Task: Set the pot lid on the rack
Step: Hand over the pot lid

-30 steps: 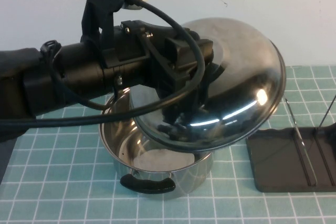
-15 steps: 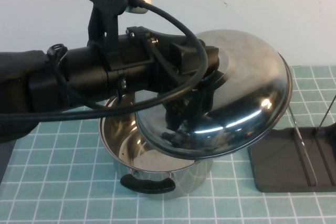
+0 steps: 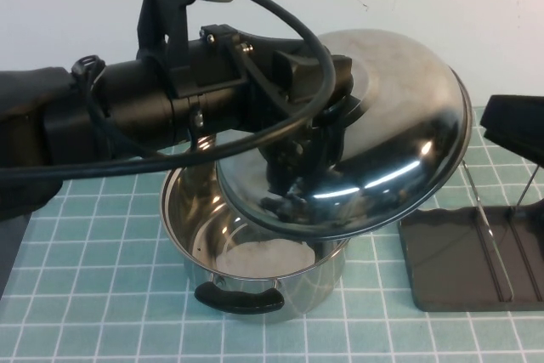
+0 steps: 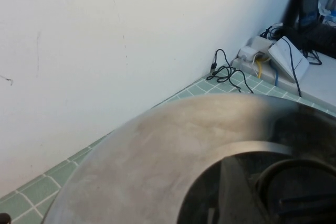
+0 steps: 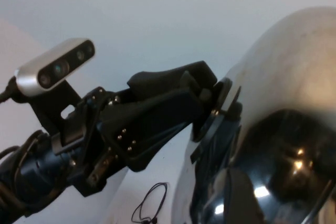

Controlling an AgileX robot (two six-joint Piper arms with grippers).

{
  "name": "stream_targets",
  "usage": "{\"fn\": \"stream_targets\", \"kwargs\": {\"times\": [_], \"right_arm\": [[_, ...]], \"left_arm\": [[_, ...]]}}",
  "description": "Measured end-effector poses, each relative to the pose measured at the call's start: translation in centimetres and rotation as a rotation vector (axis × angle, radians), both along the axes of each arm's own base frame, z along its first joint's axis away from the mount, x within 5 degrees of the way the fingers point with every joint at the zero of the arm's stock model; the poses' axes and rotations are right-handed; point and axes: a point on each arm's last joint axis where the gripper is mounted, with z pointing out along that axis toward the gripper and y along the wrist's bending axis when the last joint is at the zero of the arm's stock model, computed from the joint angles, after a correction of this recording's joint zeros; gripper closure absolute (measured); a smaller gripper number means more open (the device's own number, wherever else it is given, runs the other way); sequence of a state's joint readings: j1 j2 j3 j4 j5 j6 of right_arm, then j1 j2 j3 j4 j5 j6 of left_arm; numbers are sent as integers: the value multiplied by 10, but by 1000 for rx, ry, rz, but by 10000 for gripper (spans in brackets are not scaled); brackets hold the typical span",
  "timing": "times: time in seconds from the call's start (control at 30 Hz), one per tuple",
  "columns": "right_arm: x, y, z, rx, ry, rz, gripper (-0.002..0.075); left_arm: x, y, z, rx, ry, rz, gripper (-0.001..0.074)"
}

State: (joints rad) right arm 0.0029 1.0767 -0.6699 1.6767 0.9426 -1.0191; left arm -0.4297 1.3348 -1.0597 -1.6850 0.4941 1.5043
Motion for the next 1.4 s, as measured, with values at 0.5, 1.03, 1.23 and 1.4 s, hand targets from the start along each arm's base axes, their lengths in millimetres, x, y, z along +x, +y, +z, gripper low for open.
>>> {"fn": "stream_targets", "kwargs": {"times": [0.5,1.03,1.23,1.4], "right_arm": [[22,2,-16,26,108,29,357],[28,14,-8,42,101,105,358],[27,18,0,35,44,136,505],[25,20,3,23,-16,172,604]], "left_arm": [[-2,-2,0,-11,7,-31,413],[4,-15,-20,-22,86,-163,413],[8,-17,-23,-28,102,-173,412],[9,-19,-26,-9,89,-186,409]]}}
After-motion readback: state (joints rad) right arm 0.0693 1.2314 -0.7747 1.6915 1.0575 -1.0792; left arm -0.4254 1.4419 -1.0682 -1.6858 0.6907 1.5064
